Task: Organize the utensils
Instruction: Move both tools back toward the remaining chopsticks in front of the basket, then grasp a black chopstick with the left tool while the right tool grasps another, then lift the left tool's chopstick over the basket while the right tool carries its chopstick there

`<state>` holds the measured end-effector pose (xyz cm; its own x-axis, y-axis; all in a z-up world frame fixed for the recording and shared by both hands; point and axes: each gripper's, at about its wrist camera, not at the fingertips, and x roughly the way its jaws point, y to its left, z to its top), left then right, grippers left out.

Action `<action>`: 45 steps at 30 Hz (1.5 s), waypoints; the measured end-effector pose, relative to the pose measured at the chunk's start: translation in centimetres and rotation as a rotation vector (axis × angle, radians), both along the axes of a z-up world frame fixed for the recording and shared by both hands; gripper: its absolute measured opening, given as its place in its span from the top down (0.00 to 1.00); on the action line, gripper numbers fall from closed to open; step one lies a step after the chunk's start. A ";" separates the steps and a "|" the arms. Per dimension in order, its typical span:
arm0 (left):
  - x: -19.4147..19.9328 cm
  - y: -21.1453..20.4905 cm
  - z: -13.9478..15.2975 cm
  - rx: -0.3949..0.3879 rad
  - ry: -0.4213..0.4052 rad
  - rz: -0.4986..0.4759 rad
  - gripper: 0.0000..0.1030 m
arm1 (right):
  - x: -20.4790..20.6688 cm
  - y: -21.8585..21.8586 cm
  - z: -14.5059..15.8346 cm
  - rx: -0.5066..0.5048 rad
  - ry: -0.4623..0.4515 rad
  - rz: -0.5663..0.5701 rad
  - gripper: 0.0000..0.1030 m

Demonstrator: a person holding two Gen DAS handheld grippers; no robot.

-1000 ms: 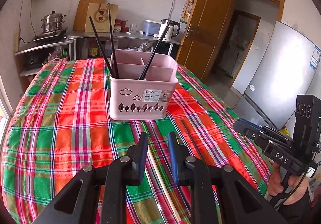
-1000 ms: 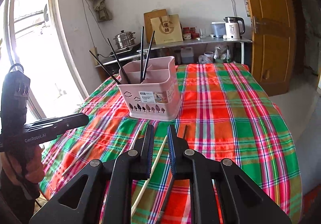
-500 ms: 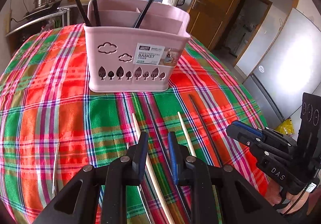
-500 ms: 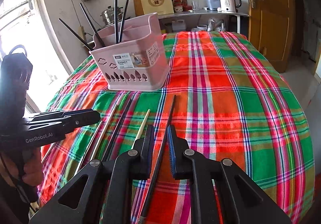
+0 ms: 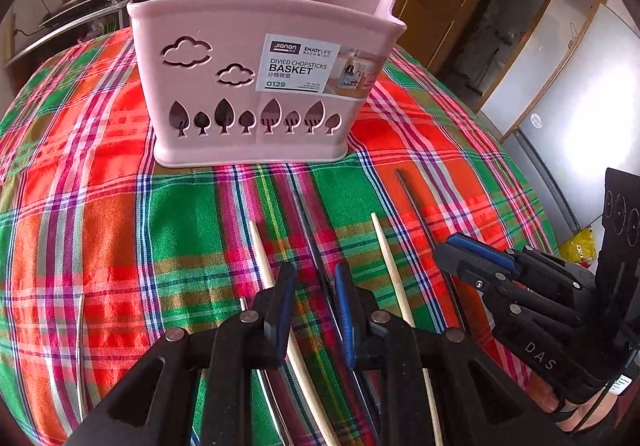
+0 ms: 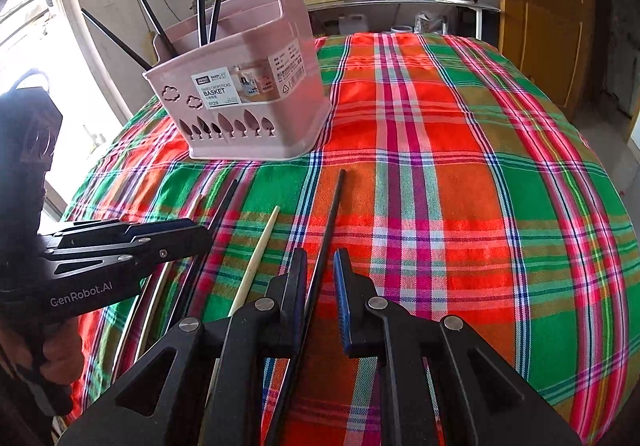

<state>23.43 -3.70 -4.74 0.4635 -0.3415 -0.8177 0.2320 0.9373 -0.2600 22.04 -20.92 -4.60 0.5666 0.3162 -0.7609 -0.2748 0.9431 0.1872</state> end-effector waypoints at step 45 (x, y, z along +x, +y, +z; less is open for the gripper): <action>-0.5 0.2 9.4 -0.059 -0.200 -0.012 0.96 | -1.3 -0.9 8.2 0.065 -0.184 -0.012 0.95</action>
